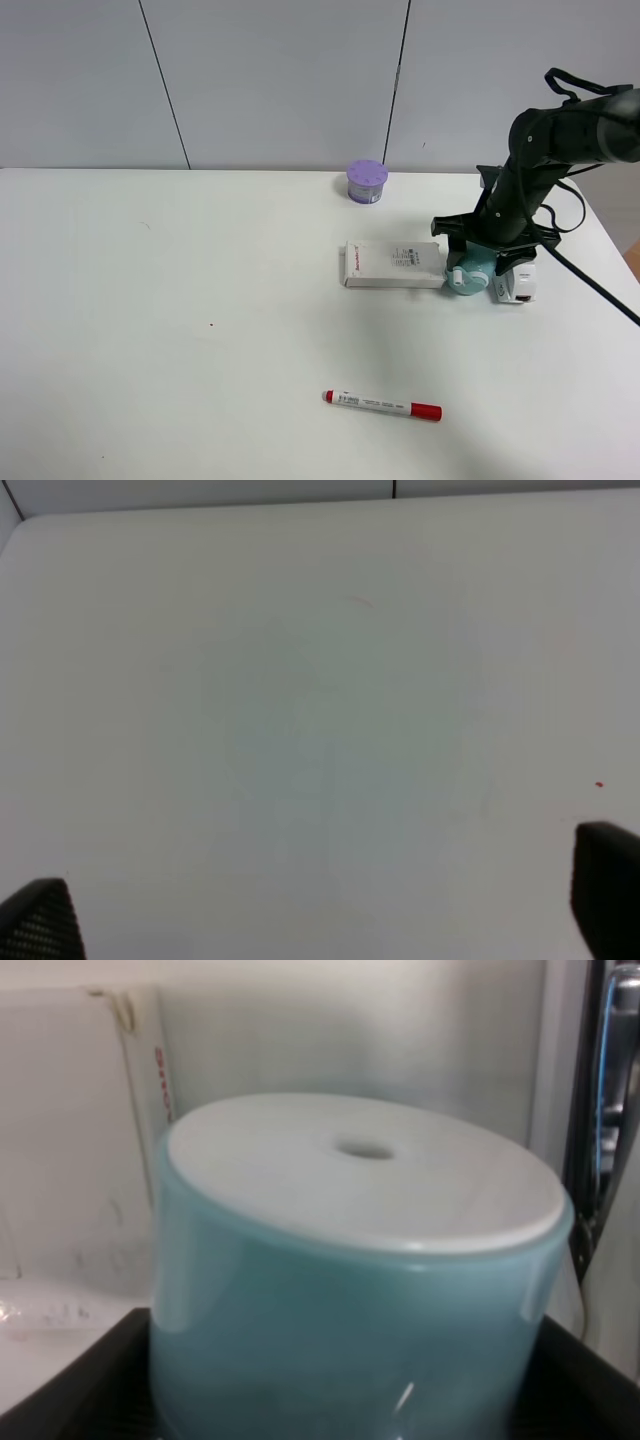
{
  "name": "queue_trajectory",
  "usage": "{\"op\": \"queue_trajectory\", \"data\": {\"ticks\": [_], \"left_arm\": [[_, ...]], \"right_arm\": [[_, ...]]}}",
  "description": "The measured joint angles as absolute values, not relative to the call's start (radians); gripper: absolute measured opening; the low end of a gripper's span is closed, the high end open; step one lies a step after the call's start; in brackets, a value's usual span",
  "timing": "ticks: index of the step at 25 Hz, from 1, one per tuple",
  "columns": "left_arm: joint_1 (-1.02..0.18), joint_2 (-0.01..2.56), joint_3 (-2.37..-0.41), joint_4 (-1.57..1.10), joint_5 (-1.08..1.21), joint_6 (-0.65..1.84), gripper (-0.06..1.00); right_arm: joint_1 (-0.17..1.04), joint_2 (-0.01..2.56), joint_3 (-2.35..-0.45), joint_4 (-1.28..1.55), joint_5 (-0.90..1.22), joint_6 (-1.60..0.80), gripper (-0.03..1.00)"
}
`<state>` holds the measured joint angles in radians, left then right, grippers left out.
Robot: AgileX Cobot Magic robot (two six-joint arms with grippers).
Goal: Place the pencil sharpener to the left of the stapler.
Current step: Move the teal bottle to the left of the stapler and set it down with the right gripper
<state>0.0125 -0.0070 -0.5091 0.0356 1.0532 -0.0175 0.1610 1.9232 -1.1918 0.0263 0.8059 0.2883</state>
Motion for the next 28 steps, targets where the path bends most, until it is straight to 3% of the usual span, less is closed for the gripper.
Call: {"op": "queue_trajectory", "data": {"ticks": [19, 25, 28], "left_arm": [[0.012, -0.007, -0.509, 0.036, 1.053, -0.018, 0.99], [0.012, -0.007, -0.509, 0.036, 1.053, -0.018, 0.99], [0.012, -0.007, -0.509, 0.036, 1.053, -0.018, 0.99]], "right_arm": [[0.161, 1.922, -1.192, 0.033, 0.826, 0.317, 0.69], [0.161, 1.909, -1.192, 0.033, 0.859, 0.317, 0.84], [0.161, 1.908, -1.192, 0.036, 0.885, 0.317, 0.86]]}}
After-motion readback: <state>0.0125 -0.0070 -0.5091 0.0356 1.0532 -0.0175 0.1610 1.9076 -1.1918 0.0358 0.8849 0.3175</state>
